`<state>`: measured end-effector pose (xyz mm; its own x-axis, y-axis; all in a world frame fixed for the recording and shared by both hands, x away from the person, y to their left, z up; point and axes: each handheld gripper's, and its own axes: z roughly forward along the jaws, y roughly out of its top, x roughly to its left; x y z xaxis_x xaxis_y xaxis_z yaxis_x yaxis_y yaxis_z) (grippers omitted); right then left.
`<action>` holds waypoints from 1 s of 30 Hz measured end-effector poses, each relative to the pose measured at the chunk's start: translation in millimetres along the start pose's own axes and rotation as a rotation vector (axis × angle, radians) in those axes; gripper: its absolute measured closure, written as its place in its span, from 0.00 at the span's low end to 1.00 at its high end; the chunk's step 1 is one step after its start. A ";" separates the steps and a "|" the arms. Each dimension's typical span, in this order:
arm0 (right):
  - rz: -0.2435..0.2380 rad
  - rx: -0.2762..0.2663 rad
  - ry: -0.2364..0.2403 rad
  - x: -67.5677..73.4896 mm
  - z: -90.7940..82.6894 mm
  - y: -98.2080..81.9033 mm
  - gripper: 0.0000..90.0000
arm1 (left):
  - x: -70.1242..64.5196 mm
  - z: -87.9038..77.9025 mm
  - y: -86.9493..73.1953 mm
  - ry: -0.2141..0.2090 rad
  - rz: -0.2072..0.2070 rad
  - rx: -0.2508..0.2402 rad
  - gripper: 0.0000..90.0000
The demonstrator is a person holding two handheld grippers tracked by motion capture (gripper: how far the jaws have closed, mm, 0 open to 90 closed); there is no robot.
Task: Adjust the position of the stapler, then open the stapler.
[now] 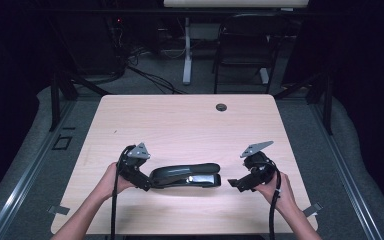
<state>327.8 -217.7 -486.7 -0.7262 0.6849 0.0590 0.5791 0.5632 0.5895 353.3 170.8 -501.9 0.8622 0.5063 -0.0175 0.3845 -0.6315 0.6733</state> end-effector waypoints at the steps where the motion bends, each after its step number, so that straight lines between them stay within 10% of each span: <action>1: -0.001 0.000 -0.007 0.6 -1.2 -2.0 0.06 | -1.2 -1.8 0.0 0.011 -0.008 -0.014 0.00; 6: 0.008 -0.001 -0.020 2.2 -6.3 -11.9 0.05 | -12.9 -14.6 -0.6 0.153 -0.036 -0.103 0.00; 18: 0.016 0.016 -0.034 -1.0 -2.8 -14.9 0.09 | -31.4 -16.9 8.1 0.159 -0.082 -0.120 0.00; 30: 0.012 0.019 -0.056 -1.8 2.0 -14.1 0.16 | -62.9 -13.4 20.7 0.165 -0.041 -0.135 0.00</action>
<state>321.7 -225.9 -496.7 -0.6978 0.7160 0.0205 0.5949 0.5634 0.5732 302.7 133.8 -476.9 0.7767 0.6264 0.0667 0.3610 -0.5294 0.7677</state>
